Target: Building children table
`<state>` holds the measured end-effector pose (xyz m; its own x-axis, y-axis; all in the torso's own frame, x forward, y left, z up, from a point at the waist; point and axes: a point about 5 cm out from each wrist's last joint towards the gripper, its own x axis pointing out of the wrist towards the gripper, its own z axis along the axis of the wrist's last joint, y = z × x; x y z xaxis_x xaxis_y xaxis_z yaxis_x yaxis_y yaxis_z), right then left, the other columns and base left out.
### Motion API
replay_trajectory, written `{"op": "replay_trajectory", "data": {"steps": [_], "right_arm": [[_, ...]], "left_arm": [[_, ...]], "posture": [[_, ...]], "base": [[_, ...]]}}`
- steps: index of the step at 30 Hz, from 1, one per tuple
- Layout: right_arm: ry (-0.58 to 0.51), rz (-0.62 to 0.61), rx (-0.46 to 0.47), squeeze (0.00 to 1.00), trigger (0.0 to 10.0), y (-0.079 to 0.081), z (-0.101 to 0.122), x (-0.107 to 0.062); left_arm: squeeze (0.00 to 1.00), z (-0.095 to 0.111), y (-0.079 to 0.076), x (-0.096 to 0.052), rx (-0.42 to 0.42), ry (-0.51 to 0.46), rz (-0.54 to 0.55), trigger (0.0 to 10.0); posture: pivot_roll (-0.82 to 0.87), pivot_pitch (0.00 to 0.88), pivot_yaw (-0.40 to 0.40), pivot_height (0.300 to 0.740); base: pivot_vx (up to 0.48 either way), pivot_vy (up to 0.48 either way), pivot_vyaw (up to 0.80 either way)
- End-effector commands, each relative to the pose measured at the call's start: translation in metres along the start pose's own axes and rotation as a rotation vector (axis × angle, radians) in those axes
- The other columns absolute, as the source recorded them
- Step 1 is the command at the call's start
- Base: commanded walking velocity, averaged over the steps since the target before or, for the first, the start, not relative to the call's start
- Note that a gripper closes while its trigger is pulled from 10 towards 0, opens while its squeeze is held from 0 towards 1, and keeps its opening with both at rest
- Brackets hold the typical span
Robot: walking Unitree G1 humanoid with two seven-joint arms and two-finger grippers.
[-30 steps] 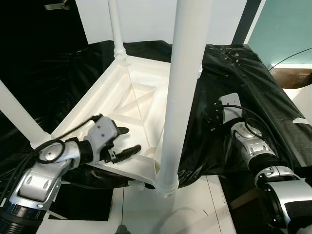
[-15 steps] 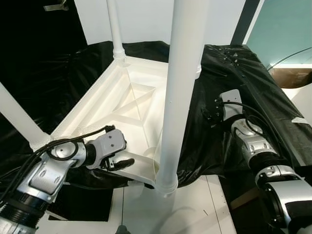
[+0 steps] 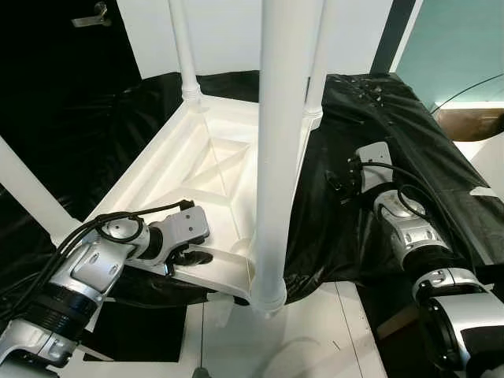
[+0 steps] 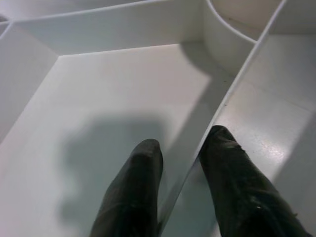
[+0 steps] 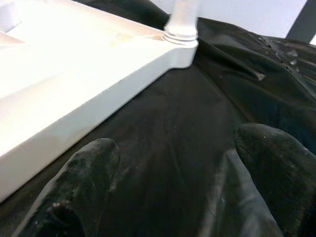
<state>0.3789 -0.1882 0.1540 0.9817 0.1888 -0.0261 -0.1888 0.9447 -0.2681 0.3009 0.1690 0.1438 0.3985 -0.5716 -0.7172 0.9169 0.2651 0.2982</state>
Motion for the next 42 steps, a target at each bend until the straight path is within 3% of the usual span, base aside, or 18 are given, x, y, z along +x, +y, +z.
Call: {"op": "replay_trajectory", "data": {"steps": [1, 8, 15, 16, 17, 18, 21, 22, 23, 24, 26, 27, 28, 34, 39, 42], "right_arm": [[0.016, -0.021, 0.021, 0.0, 10.0, -0.004, -0.005, -0.003], [-0.03, -0.054, 0.078, 0.0, 10.0, -0.004, -0.005, -0.009], [-0.039, -0.17, 0.145, 0.0, 10.0, 0.003, -0.014, -0.018], [-0.043, -0.184, 0.148, 0.0, 10.0, 0.004, -0.015, -0.02], [-0.043, -0.184, 0.148, 0.0, 10.0, 0.004, -0.015, -0.02], [-0.051, -0.215, 0.15, 0.0, 10.0, 0.003, -0.016, -0.022], [-0.071, -0.277, 0.149, 0.0, 10.0, -0.001, -0.016, -0.027], [-0.076, -0.296, 0.142, 0.0, 10.0, -0.002, -0.017, -0.03], [-0.076, -0.296, 0.142, 0.0, 10.0, -0.002, -0.017, -0.03], [-0.08, -0.311, 0.143, 0.0, 10.0, -0.003, -0.018, -0.035], [-0.087, -0.321, 0.144, 0.0, 10.0, -0.003, -0.021, -0.041], [-0.1, -0.307, 0.149, 0.0, 10.0, 0.001, -0.021, -0.048], [-0.109, -0.293, 0.153, 0.0, 10.0, 0.004, -0.022, -0.052], [-0.141, -0.232, 0.175, 0.0, 10.0, 0.018, -0.021, -0.066], [-0.155, -0.174, 0.18, 0.0, 10.0, 0.028, -0.019, -0.08], [-0.152, -0.151, 0.182, 0.0, 10.0, 0.031, -0.019, -0.086]], "left_arm": [[0.0, -0.013, 0.005, 0.0, -0.077, 0.048, 0.077, 0.0], [0.0, -0.009, 0.011, 0.009, -0.166, 0.02, 0.195, 0.0], [0.0, 0.021, 0.021, 0.032, -0.215, -0.088, 0.32, 0.0], [0.0, 0.025, 0.023, 0.035, -0.213, -0.102, 0.344, 2.7], [0.0, 0.025, 0.023, 0.035, -0.213, -0.102, 0.344, 2.7], [0.0, 0.029, 0.027, 0.038, -0.206, -0.11, 0.384, 10.0], [0.0, 0.035, 0.035, 0.042, -0.202, -0.128, 0.44, 10.0], [0.85, 0.036, 0.038, 0.042, -0.201, -0.129, 0.465, 10.0], [0.85, 0.036, 0.038, 0.042, -0.201, -0.129, 0.465, 10.0], [1.0, 0.038, 0.041, 0.039, -0.208, -0.151, 0.485, 10.0], [1.0, 0.041, 0.045, 0.033, -0.189, -0.179, 0.509, 10.0], [0.33, 0.045, 0.044, 0.027, -0.161, -0.201, 0.51, 10.0], [0.0, 0.047, 0.043, 0.023, -0.154, -0.221, 0.509, 10.0], [0.0, 0.052, 0.038, 0.008, -0.203, -0.322, 0.479, 10.0], [0.0, 0.059, 0.028, -0.018, -0.239, -0.474, 0.446, 10.0], [0.0, 0.06, 0.022, -0.028, -0.256, -0.504, 0.448, 10.0]], "posture": [[0.09, 0.046, 0.019, 0.74], [0.1, 0.052, 0.016, 0.74], [0.11, 0.056, 0.007, 0.74], [0.11, 0.056, 0.007, 0.74], [0.11, 0.056, 0.007, 0.74], [0.1, 0.06, 0.006, 0.74], [0.09, 0.06, 0.007, 0.74], [0.09, 0.062, 0.01, 0.74], [0.09, 0.062, 0.01, 0.74], [0.08, 0.063, 0.014, 0.74], [0.07, 0.067, 0.017, 0.74], [0.07, 0.067, 0.017, 0.74], [0.07, 0.067, 0.017, 0.74], [0.07, 0.074, 0.015, 0.74], [0.07, 0.08, 0.01, 0.74], [0.08, 0.081, 0.009, 0.74]], "base": [[0.0, 0.0, 0.0], [0.0, 0.0, 0.0], [0.0, 0.0, 0.0], [0.0, 0.0, 0.0], [0.0, 0.0, 0.0], [0.0, 0.0, 0.0], [0.0, 0.0, 0.0], [0.0, 0.0, 0.0], [0.0, 0.0, 0.0], [0.0, 0.0, 0.0], [0.0, 0.0, 0.0], [0.0, 0.0, 0.0], [0.0, 0.0, 0.0], [0.0, 0.0, 0.0], [0.0, 0.0, 0.0], [0.0, 0.0, 0.0]]}}
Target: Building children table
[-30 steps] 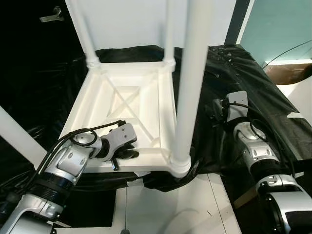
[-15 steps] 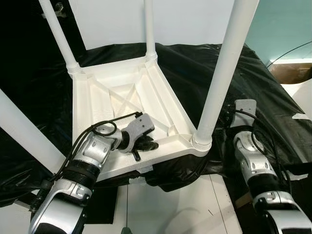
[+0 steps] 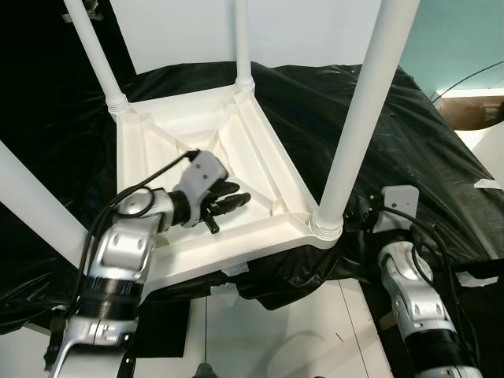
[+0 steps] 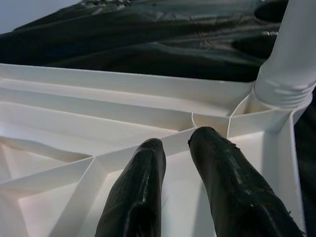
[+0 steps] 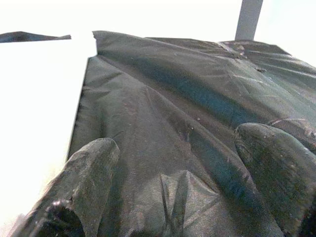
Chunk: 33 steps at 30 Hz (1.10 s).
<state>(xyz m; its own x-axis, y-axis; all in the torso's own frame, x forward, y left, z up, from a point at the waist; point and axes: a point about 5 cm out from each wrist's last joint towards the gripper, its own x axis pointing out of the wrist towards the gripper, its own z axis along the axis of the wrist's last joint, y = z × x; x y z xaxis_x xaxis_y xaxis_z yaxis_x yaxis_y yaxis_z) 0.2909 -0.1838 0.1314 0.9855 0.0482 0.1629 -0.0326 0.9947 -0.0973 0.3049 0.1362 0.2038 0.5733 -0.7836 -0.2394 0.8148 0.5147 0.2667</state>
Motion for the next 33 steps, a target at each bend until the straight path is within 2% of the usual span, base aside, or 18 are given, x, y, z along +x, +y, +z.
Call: {"op": "replay_trajectory", "data": {"steps": [1, 2, 6, 7, 9, 11, 14, 18, 21, 25, 29, 33], "right_arm": [[0.012, 0.042, 0.017, 0.0, 10.0, 0.006, -0.001, -0.006], [0.012, 0.042, 0.017, 0.0, 10.0, 0.006, -0.001, -0.006], [0.019, 0.133, 0.019, 0.0, 10.0, 0.013, 0.002, -0.025], [0.019, 0.133, 0.019, 0.0, 10.0, 0.013, 0.002, -0.025], [0.025, 0.156, 0.015, 0.0, 10.0, 0.013, 0.002, -0.034], [0.027, 0.162, 0.013, 0.0, 10.0, 0.013, 0.003, -0.037], [0.033, 0.218, 0.022, 0.0, 10.0, 0.015, 0.006, -0.049], [0.038, 0.255, 0.025, 0.0, 10.0, 0.018, 0.007, -0.056], [0.048, 0.32, 0.032, 0.0, 10.0, 0.021, 0.008, -0.067], [0.058, 0.351, 0.043, 0.0, 10.0, 0.021, 0.008, -0.072], [0.094, 0.443, 0.025, 0.0, 10.0, 0.021, 0.009, -0.086], [0.109, 0.508, 0.04, 0.0, 10.0, 0.023, 0.009, -0.09]], "left_arm": [[0.0, 0.002, 0.009, -0.009, -0.036, -0.016, 0.25, 10.0], [0.0, 0.002, 0.009, -0.009, -0.036, -0.016, 0.25, 10.0], [0.0, 0.011, -0.005, -0.038, -0.084, -0.113, 0.331, 10.0], [0.0, 0.011, -0.005, -0.038, -0.084, -0.113, 0.331, 10.0], [0.0, 0.014, -0.011, -0.05, -0.103, -0.159, 0.381, 10.0], [0.0, 0.015, -0.013, -0.055, -0.114, -0.173, 0.4, 10.0], [0.0, 0.015, -0.025, -0.07, -0.137, -0.205, 0.441, 10.0], [0.0, 0.013, -0.033, -0.075, -0.147, -0.203, 0.448, 10.0], [0.0, 0.01, -0.05, -0.082, -0.188, -0.199, 0.447, 10.0], [0.0, 0.009, -0.057, -0.087, -0.201, -0.198, 0.445, 10.0], [0.0, 0.004, -0.071, -0.098, -0.225, -0.185, 0.426, 10.0], [0.0, 0.002, -0.08, -0.104, -0.232, -0.177, 0.404, 10.0]], "posture": [[0.08, 0.081, 0.009, 0.74], [0.08, 0.081, 0.009, 0.74], [0.08, 0.081, 0.0, 0.74], [0.08, 0.081, 0.0, 0.74], [0.08, 0.074, -0.003, 0.74], [0.08, 0.074, -0.003, 0.74], [0.08, 0.071, -0.004, 0.74], [0.08, 0.067, -0.004, 0.74], [0.08, 0.063, 0.0, 0.74], [0.08, 0.062, -0.001, 0.74], [0.07, 0.069, 0.002, 0.74], [0.07, 0.072, 0.001, 0.74]], "base": [[0.0, 0.0, 0.0], [0.0, 0.0, 0.0], [0.0, 0.0, 0.0], [0.0, 0.0, 0.0], [0.0, 0.0, 0.0], [0.0, 0.0, 0.0], [0.0, 0.0, 0.0], [0.0, 0.0, 0.0], [0.0, 0.0, 0.0], [0.0, 0.0, 0.0], [0.0, 0.0, 0.0], [0.0, 0.0, 0.0]]}}
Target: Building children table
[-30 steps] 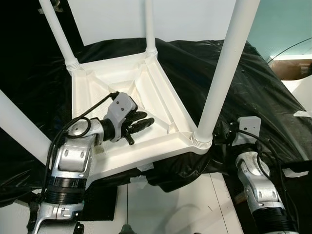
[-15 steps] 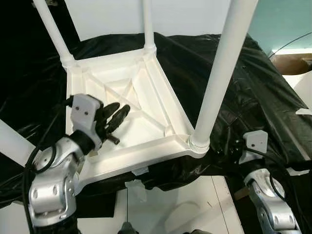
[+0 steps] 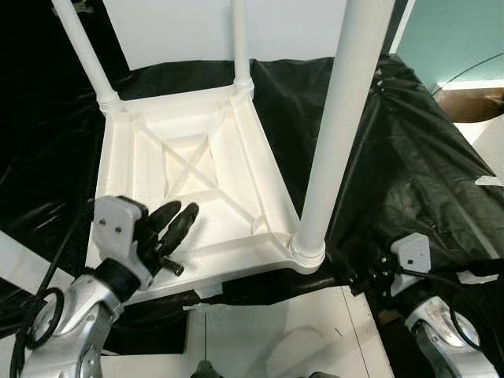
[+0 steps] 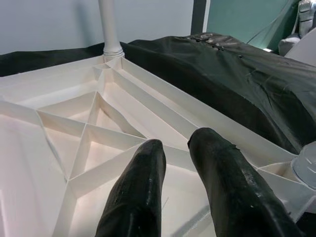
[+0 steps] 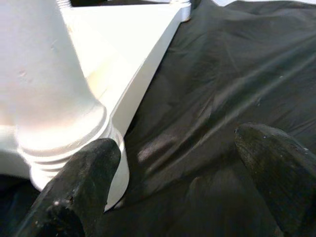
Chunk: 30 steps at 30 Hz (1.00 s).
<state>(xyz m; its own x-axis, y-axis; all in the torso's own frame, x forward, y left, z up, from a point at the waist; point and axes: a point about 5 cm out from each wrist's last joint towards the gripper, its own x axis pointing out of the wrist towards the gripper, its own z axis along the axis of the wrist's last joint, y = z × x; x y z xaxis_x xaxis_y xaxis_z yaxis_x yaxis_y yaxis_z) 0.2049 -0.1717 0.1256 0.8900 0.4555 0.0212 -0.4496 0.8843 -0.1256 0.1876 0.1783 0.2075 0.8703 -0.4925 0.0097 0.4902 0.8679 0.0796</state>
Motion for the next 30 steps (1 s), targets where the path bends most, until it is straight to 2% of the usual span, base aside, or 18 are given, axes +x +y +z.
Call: {"op": "replay_trajectory", "data": {"steps": [1, 6, 9, 11, 13, 15, 16, 17, 20, 28, 30], "right_arm": [[0.016, 0.096, 0.037, 0.0, 10.0, 0.01, -0.001, -0.002], [0.024, 0.19, 0.043, 0.0, 10.0, 0.014, 0.001, -0.007], [0.026, 0.261, 0.045, 0.0, 10.0, 0.015, 0.004, -0.007], [0.026, 0.261, 0.045, 0.0, 10.0, 0.015, 0.004, -0.007], [0.025, 0.332, 0.047, 0.0, 10.0, 0.017, 0.007, -0.004], [0.02, 0.35, 0.048, 0.0, 10.0, 0.018, 0.008, -0.002], [0.007, 0.37, 0.035, 0.0, 10.0, 0.017, 0.011, 0.007], [0.007, 0.37, 0.035, 0.0, 10.0, 0.017, 0.011, 0.007], [-0.02, 0.388, 0.023, 0.0, 10.0, 0.016, 0.015, 0.022], [-0.038, 0.413, 0.017, 0.0, 10.0, 0.016, 0.018, 0.039], [-0.046, 0.444, 0.005, 0.0, 10.0, 0.016, 0.019, 0.052]], "left_arm": [[0.0, 0.002, -0.007, -0.008, 0.005, 0.001, -0.063, 10.0], [0.0, 0.0, -0.013, -0.019, -0.004, 0.025, -0.105, 10.0], [0.0, -0.002, -0.018, -0.022, 0.005, 0.039, -0.134, 10.0], [0.0, -0.002, -0.018, -0.022, 0.005, 0.039, -0.134, 10.0], [0.0, -0.007, -0.023, -0.023, 0.026, 0.071, -0.16, 10.0], [0.0, -0.009, -0.025, -0.024, 0.034, 0.086, -0.168, 10.0], [0.0, -0.016, -0.029, -0.025, 0.035, 0.121, -0.185, 10.0], [0.0, -0.016, -0.029, -0.025, 0.035, 0.121, -0.185, 10.0], [0.0, -0.023, -0.034, -0.025, 0.05, 0.149, -0.191, 10.0], [0.0, -0.027, -0.038, -0.022, 0.048, 0.147, -0.188, 10.0], [0.0, -0.03, -0.041, -0.017, 0.053, 0.138, -0.193, 10.0]], "posture": [[0.07, 0.071, 0.002, 0.74], [0.07, 0.074, 0.001, 0.74], [0.08, 0.072, -0.001, 0.74], [0.08, 0.072, -0.001, 0.74], [0.08, 0.066, -0.004, 0.74], [0.09, 0.065, -0.004, 0.74], [0.09, 0.063, -0.006, 0.74], [0.09, 0.063, -0.006, 0.74], [0.1, 0.057, -0.009, 0.74], [0.11, 0.055, -0.009, 0.74], [0.11, 0.055, -0.01, 0.74]], "base": [[0.0, 0.0, 0.0], [0.0, 0.0, 0.0], [0.0, 0.0, 0.0], [0.0, 0.0, 0.0], [0.0, 0.0, 0.0], [0.0, 0.0, 0.0], [0.0, 0.0, 0.0], [0.0, 0.0, 0.0], [0.0, 0.0, 0.0], [0.0, 0.0, 0.0], [0.0, 0.0, 0.0]]}}
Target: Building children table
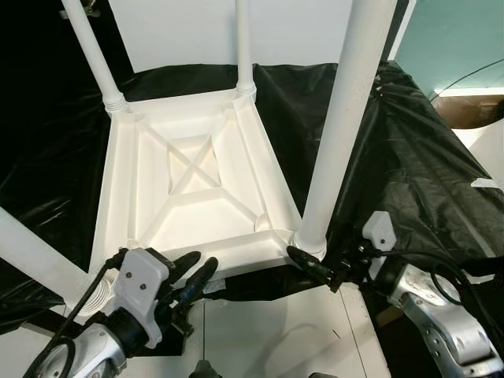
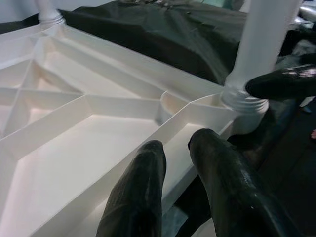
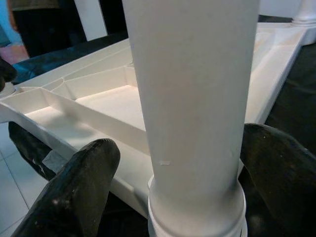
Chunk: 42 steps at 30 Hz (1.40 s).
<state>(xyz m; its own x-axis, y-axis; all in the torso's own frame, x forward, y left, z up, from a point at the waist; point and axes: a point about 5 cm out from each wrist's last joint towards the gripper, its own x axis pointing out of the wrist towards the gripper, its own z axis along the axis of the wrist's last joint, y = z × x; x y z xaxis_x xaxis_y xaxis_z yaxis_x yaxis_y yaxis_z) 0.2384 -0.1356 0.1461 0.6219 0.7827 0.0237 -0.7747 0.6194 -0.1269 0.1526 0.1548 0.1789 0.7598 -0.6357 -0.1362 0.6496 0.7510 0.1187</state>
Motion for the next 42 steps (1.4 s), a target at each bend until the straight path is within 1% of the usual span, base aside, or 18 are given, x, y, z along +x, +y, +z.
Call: {"op": "replay_trajectory", "data": {"steps": [1, 5, 9, 10, 11, 12, 13, 14, 18, 20, 23, 26, 30, 33, 34, 36, 40, 42], "right_arm": [[0.01, 0.031, -0.003, 0.0, 10.0, -0.002, -0.003, 0.009], [0.011, 0.059, -0.017, 0.0, 10.0, -0.006, -0.005, 0.019], [0.014, 0.105, -0.029, 0.0, 9.9, -0.011, -0.006, 0.036], [0.014, 0.111, -0.037, 0.0, 4.0, -0.012, -0.006, 0.038], [0.013, 0.11, -0.052, 0.0, 2.8, -0.015, -0.005, 0.041], [0.013, 0.109, -0.059, 0.0, 0.6, -0.017, -0.005, 0.043], [0.013, 0.109, -0.059, 0.0, 0.6, -0.017, -0.005, 0.043], [0.013, 0.106, -0.06, 0.0, 0.0, -0.02, -0.005, 0.044], [0.031, 0.049, -0.067, 0.0, 0.0, -0.039, -0.007, 0.054], [0.033, 0.038, -0.069, 0.0, 0.0, -0.042, -0.007, 0.057], [0.039, 0.017, -0.072, 0.0, 0.0, -0.046, -0.008, 0.061], [0.055, -0.055, -0.071, 0.0, 0.0, -0.054, -0.009, 0.072], [0.072, -0.107, -0.073, 0.0, 0.0, -0.057, -0.011, 0.079], [0.097, -0.219, -0.04, 0.0, 0.0, -0.059, -0.016, 0.092], [0.097, -0.219, -0.04, 0.0, 0.0, -0.059, -0.016, 0.092], [0.103, -0.319, 0.005, 0.0, 0.0, -0.058, -0.019, 0.099], [0.096, -0.498, 0.056, 0.0, 0.0, -0.057, -0.02, 0.109], [0.096, -0.527, 0.064, 0.0, 0.0, -0.057, -0.02, 0.11]], "left_arm": [[0.0, -0.006, -0.002, 0.005, 0.003, 0.01, 0.0, 10.0], [0.0, -0.007, -0.001, 0.01, -0.004, -0.001, 0.0, 10.0], [0.0, -0.009, 0.002, 0.026, -0.024, -0.035, 0.06, 10.0], [0.0, -0.01, 0.002, 0.028, -0.032, -0.034, 0.061, 10.0], [0.0, -0.011, 0.001, 0.031, -0.032, -0.032, 0.073, 10.0], [0.0, -0.012, 0.001, 0.034, -0.037, -0.028, 0.081, 10.0], [0.0, -0.012, 0.001, 0.034, -0.037, -0.028, 0.081, 10.0], [0.0, -0.013, 0.002, 0.036, -0.039, -0.027, 0.089, 10.0], [0.0, -0.008, 0.001, 0.054, -0.046, -0.056, 0.088, 10.0], [0.0, -0.007, 0.002, 0.06, -0.056, -0.065, 0.084, 10.0], [0.0, -0.005, 0.003, 0.065, -0.024, -0.075, 0.089, 10.0], [0.0, -0.004, 0.006, 0.077, -0.009, -0.089, 0.093, 10.0], [0.0, -0.003, 0.007, 0.085, -0.005, -0.098, 0.087, 10.0], [0.0, -0.002, 0.009, 0.098, 0.002, -0.118, 0.085, 10.0], [0.0, -0.002, 0.009, 0.098, 0.002, -0.118, 0.085, 10.0], [0.0, -0.002, 0.013, 0.106, -0.007, -0.131, 0.103, 10.0], [0.0, 0.0, 0.017, 0.113, -0.017, -0.153, 0.128, 10.0], [0.0, 0.0, 0.017, 0.113, -0.016, -0.155, 0.131, 10.0]], "posture": [[0.11, 0.055, -0.01, 0.74], [0.12, 0.053, -0.009, 0.74], [0.11, 0.054, -0.006, 0.74], [0.11, 0.054, -0.006, 0.74], [0.11, 0.057, -0.008, 0.74], [0.11, 0.056, -0.008, 0.74], [0.11, 0.056, -0.008, 0.74], [0.11, 0.056, -0.008, 0.74], [0.12, 0.054, -0.009, 0.74], [0.12, 0.054, -0.009, 0.74], [0.12, 0.047, -0.013, 0.74], [0.12, 0.038, -0.016, 0.74], [0.12, 0.035, -0.02, 0.74], [0.12, 0.035, -0.02, 0.74], [0.12, 0.035, -0.02, 0.74], [0.09, 0.013, -0.034, 0.74], [0.09, 0.004, -0.033, 0.74], [0.09, 0.004, -0.033, 0.74]], "base": [[0.0, 0.0, 0.0], [0.0, 0.0, 0.0], [0.0, 0.0, 0.0], [0.0, 0.0, 0.0], [0.0, 0.0, 0.0], [0.0, 0.0, 0.0], [0.0, 0.0, 0.0], [0.0, 0.0, 0.0], [0.0, 0.0, 0.0], [0.0, 0.0, 0.0], [0.0, 0.0, 0.0], [0.0, 0.0, 0.0], [0.0, 0.0, 0.0], [0.0, 0.0, 0.0], [0.0, 0.0, 0.0], [0.0, 0.0, 0.0], [0.0, 0.0, 0.0], [0.0, 0.0, 0.0]]}}
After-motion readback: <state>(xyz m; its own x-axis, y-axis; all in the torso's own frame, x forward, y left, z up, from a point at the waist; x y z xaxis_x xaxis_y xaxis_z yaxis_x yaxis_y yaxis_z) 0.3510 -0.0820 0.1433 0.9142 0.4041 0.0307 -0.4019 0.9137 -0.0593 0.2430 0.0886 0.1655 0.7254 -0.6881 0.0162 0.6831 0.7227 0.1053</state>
